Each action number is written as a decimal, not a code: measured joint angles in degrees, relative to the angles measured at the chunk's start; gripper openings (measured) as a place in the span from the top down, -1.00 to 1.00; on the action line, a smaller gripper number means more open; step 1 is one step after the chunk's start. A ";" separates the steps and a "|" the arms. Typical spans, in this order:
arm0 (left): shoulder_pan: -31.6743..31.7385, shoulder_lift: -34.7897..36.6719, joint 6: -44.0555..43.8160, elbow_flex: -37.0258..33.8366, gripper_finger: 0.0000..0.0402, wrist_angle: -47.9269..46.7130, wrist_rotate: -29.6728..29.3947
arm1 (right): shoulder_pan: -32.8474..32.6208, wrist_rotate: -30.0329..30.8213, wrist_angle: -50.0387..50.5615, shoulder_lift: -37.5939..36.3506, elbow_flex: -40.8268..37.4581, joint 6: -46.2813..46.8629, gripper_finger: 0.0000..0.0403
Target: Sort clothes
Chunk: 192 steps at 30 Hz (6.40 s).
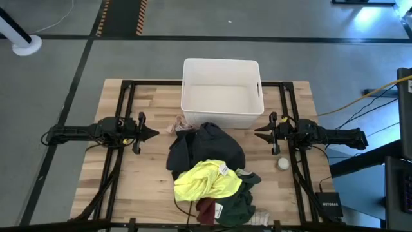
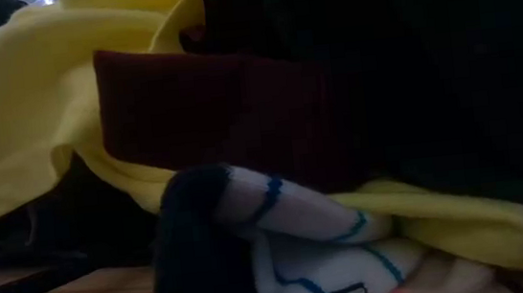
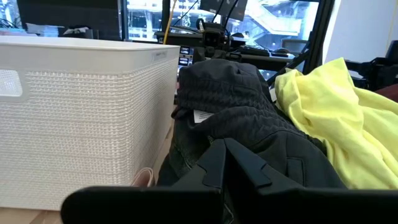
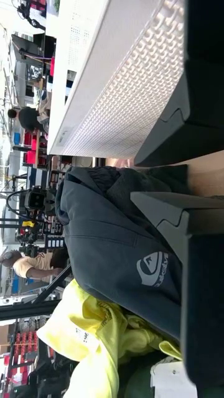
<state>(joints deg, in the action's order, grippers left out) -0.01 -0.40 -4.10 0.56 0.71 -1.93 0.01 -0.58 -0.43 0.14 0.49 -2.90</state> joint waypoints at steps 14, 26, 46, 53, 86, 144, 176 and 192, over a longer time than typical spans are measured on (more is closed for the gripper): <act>0.00 0.00 1.65 0.00 1.00 0.00 0.00 | 0.00 0.00 -0.67 0.00 -0.04 8.60 0.53; 0.00 -0.02 -0.82 0.01 1.00 11.42 -0.13 | 0.00 6.59 -13.11 0.37 -0.04 22.46 0.53; 0.00 -30.74 21.18 33.90 1.00 14.12 -1.88 | 0.00 4.22 -5.13 24.24 28.90 9.45 0.53; -0.21 -37.82 26.09 36.04 1.00 18.21 -1.86 | -0.04 0.46 12.62 41.02 51.97 8.05 0.53; -2.71 -36.48 22.76 36.09 1.00 16.41 -1.44 | -17.29 -3.70 45.96 95.57 87.80 -1.43 -0.30; -2.69 -36.50 22.08 36.09 1.00 14.91 -1.53 | -17.62 20.04 58.40 93.87 118.58 -13.32 0.83; -2.69 -36.50 22.29 36.09 1.00 14.88 -1.79 | 10.22 35.60 24.23 90.45 134.46 -36.95 0.79; -2.68 -36.50 22.86 36.09 1.00 14.84 -1.84 | 18.16 35.77 30.39 90.97 134.41 -32.94 0.76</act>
<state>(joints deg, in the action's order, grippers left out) -2.69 -36.91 18.77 36.64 15.55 -3.77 18.17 35.19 29.96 91.11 134.90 -35.83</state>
